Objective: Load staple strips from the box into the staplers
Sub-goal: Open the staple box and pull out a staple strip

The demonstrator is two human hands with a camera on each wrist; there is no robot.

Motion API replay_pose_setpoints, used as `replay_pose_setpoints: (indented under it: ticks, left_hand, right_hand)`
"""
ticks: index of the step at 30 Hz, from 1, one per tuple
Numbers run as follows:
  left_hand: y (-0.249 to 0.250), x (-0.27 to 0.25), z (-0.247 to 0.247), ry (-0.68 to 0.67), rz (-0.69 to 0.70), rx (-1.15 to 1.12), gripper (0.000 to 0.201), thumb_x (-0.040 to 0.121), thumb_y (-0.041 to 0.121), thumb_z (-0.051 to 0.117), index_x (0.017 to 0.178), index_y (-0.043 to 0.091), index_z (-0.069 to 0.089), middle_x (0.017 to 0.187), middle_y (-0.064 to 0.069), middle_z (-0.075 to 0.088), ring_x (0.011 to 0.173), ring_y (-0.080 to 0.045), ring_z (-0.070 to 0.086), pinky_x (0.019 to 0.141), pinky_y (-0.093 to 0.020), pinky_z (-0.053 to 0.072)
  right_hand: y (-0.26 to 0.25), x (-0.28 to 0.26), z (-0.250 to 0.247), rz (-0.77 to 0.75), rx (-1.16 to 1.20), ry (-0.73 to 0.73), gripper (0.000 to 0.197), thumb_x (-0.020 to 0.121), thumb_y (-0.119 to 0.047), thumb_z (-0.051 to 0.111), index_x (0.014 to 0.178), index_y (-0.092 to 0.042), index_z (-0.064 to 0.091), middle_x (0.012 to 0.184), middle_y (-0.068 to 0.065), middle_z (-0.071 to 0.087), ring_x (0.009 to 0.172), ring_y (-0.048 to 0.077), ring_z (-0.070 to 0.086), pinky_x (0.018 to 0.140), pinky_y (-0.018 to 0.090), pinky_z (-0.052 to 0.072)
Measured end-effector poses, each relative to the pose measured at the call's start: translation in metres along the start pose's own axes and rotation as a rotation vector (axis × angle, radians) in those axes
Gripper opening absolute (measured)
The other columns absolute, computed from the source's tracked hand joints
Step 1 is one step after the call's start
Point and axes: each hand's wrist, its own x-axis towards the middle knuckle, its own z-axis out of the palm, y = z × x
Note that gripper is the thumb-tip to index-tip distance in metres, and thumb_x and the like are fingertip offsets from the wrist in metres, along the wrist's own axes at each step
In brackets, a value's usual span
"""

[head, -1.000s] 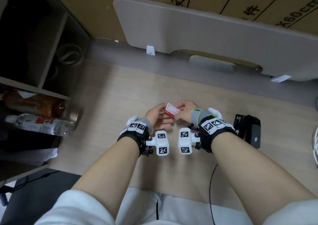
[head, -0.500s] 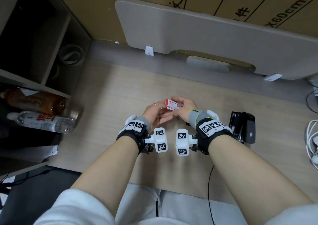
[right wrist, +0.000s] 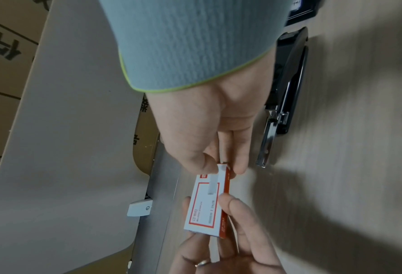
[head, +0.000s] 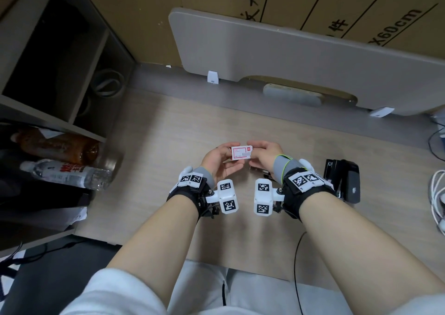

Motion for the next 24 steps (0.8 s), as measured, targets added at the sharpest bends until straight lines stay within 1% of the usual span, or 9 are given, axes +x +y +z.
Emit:
replay_pose_setpoints:
  ticks: [3,6,11,13,15,17,20,22,24]
  left_hand:
    - [0.004,-0.001,-0.001,0.082,-0.022,0.01,0.038,0.083,0.002,0.038,0.101,0.014,0.069,0.082,-0.012,0.071,0.056,-0.021,0.065,0.06,-0.03,0.06]
    - [0.008,-0.001,0.0,0.16,-0.02,0.011,0.039,0.082,0.005,0.037,0.098,0.014,0.072,0.076,-0.009,0.068,0.049,-0.015,0.055,0.05,-0.023,0.054]
    - [0.01,0.003,-0.007,0.216,-0.007,-0.039,0.034,0.085,0.012,0.04,0.094,0.014,0.073,0.077,-0.008,0.067,0.046,-0.014,0.053,0.047,-0.02,0.052]
    - [0.009,0.005,-0.011,0.212,-0.02,-0.033,0.029,0.088,0.026,0.046,0.089,0.017,0.073,0.075,-0.007,0.067,0.046,-0.014,0.054,0.047,-0.021,0.052]
    - [0.008,0.007,-0.013,0.206,-0.023,0.043,0.021,0.086,0.038,0.06,0.086,0.02,0.072,0.073,-0.003,0.068,0.05,-0.013,0.056,0.049,-0.022,0.054]
    - [0.005,0.012,-0.015,0.2,0.009,0.171,0.01,0.084,0.029,0.07,0.092,0.024,0.068,0.077,-0.002,0.067,0.054,-0.013,0.058,0.05,-0.023,0.055]
    - [0.001,0.018,-0.018,0.184,0.048,0.227,0.014,0.087,0.016,0.068,0.097,0.023,0.062,0.083,-0.006,0.067,0.053,-0.012,0.062,0.048,-0.023,0.055]
    - [0.001,0.021,-0.02,0.186,0.061,0.215,0.013,0.089,0.016,0.067,0.098,0.022,0.061,0.081,-0.006,0.069,0.051,-0.012,0.063,0.047,-0.023,0.054]
    - [0.001,0.022,-0.02,0.181,0.071,0.219,0.013,0.089,0.016,0.067,0.1,0.021,0.06,0.081,-0.006,0.069,0.052,-0.013,0.064,0.048,-0.023,0.055]
  right_hand:
    - [-0.001,-0.002,-0.002,-0.009,-0.003,-0.013,0.033,0.089,0.006,0.054,0.114,-0.013,0.066,0.112,0.009,0.068,0.099,0.022,0.066,0.087,0.033,0.058]
    - [0.001,-0.002,-0.002,-0.028,-0.035,-0.016,0.031,0.09,0.006,0.053,0.11,-0.012,0.068,0.106,0.009,0.067,0.093,0.02,0.066,0.077,0.025,0.059]
    - [0.004,0.006,0.001,-0.029,-0.069,0.072,0.033,0.087,0.007,0.052,0.095,-0.02,0.071,0.098,0.005,0.068,0.082,0.016,0.065,0.075,0.025,0.06]
    - [0.003,0.007,0.0,-0.027,-0.084,0.094,0.033,0.086,0.006,0.053,0.092,-0.022,0.071,0.096,0.003,0.069,0.082,0.015,0.066,0.075,0.026,0.06]
    - [0.001,0.009,0.0,-0.022,-0.088,0.108,0.033,0.086,0.004,0.054,0.09,-0.024,0.071,0.1,0.004,0.072,0.084,0.016,0.067,0.074,0.027,0.06]
    - [-0.001,0.011,0.0,-0.008,-0.085,0.104,0.029,0.087,0.001,0.056,0.088,-0.024,0.071,0.104,0.006,0.072,0.085,0.017,0.067,0.073,0.027,0.06]
    - [-0.004,0.009,0.0,0.012,-0.049,0.08,0.014,0.086,-0.013,0.069,0.095,-0.024,0.069,0.099,0.004,0.07,0.083,0.014,0.066,0.073,0.03,0.06]
    - [-0.004,0.01,-0.001,-0.011,-0.099,0.06,0.03,0.078,-0.019,0.081,0.103,-0.022,0.066,0.092,-0.001,0.07,0.078,0.012,0.067,0.073,0.031,0.06]
    - [-0.004,0.012,0.0,-0.027,-0.162,0.058,0.037,0.074,-0.016,0.084,0.104,-0.022,0.062,0.091,-0.001,0.072,0.07,0.012,0.067,0.066,0.03,0.059]
